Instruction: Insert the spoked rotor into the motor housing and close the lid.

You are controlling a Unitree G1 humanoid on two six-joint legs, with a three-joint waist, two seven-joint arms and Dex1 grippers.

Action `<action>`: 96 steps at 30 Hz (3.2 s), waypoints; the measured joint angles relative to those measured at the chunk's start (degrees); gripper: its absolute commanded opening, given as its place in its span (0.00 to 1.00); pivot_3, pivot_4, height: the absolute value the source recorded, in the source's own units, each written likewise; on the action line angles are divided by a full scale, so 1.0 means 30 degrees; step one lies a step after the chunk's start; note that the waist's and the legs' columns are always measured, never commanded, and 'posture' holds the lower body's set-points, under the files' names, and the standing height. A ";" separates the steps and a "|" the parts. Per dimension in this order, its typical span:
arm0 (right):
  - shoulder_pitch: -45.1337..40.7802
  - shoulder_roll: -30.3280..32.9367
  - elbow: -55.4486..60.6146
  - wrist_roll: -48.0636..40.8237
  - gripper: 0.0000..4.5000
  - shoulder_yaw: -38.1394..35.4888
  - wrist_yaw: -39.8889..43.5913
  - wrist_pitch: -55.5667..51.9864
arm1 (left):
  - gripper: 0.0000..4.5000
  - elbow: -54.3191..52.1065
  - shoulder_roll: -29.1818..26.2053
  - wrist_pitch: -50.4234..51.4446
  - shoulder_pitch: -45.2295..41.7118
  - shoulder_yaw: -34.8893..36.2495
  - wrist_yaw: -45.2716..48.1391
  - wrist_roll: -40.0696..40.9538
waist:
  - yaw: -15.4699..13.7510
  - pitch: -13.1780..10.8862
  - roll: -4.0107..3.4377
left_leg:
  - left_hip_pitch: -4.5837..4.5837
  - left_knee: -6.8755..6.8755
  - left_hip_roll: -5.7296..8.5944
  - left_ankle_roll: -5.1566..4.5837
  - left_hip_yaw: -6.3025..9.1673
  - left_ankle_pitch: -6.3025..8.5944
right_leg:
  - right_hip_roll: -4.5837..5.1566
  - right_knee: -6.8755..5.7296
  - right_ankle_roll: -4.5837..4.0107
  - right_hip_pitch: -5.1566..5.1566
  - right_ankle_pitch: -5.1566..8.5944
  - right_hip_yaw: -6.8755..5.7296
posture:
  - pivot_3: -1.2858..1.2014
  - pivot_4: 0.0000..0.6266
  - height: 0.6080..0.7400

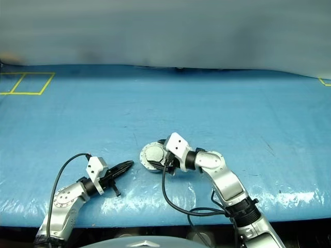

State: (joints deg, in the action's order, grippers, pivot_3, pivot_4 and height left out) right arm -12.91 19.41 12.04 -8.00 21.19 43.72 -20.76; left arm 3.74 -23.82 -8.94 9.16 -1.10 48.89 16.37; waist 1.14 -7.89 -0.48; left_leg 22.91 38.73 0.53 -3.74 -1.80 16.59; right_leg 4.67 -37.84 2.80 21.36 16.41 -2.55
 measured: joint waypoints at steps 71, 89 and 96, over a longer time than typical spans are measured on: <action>-0.1210 -0.0031 -0.2171 0.1693 0.67 0.1259 -0.0090 0.0699 | 0.00 -0.0357 0.0303 0.0722 0.0138 0.0094 -0.0612 0.0218 | 0.0020 0.0004 0.0003 | -0.0068 0.0002 -0.0002 -0.0046 0.0001 0.0024 | -0.0001 -0.0014 -0.0014 -0.0062 -0.0006 -0.0001 | 0.52 0.24 1.00; -0.1253 0.0023 -0.2132 0.1805 0.67 0.1444 -0.0371 0.0698 | 0.00 -0.0774 0.0385 0.1833 -0.1786 -0.0791 0.0443 0.0562 | 0.0008 0.0013 0.0001 | -0.0077 0.0004 -0.0004 -0.0040 0.0001 0.0002 | -0.0002 -0.0026 -0.0028 -0.0066 -0.0018 -0.0003 | 0.52 0.24 1.00; -0.1155 0.0070 -0.1985 0.1805 0.67 0.1436 -0.0553 0.0653 | 0.00 -0.0452 0.0423 0.1207 -0.2318 -0.1364 0.0160 -0.0532 | -0.0067 0.0028 -0.0010 | -0.0082 0.0004 -0.0004 -0.0051 0.0000 -0.0007 | 0.0001 -0.0023 -0.0046 -0.0073 -0.0024 0.0000 | 0.52 0.24 1.00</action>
State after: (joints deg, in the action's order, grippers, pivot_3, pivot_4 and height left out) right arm -16.38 19.62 6.09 -2.58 25.50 42.06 -18.80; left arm 2.38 -22.55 -5.31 2.21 -5.19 49.37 14.77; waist 0.93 -7.80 -0.51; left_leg 22.66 38.74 0.52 -3.90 -1.80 16.57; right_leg 4.68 -37.91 2.66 21.14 16.34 -2.55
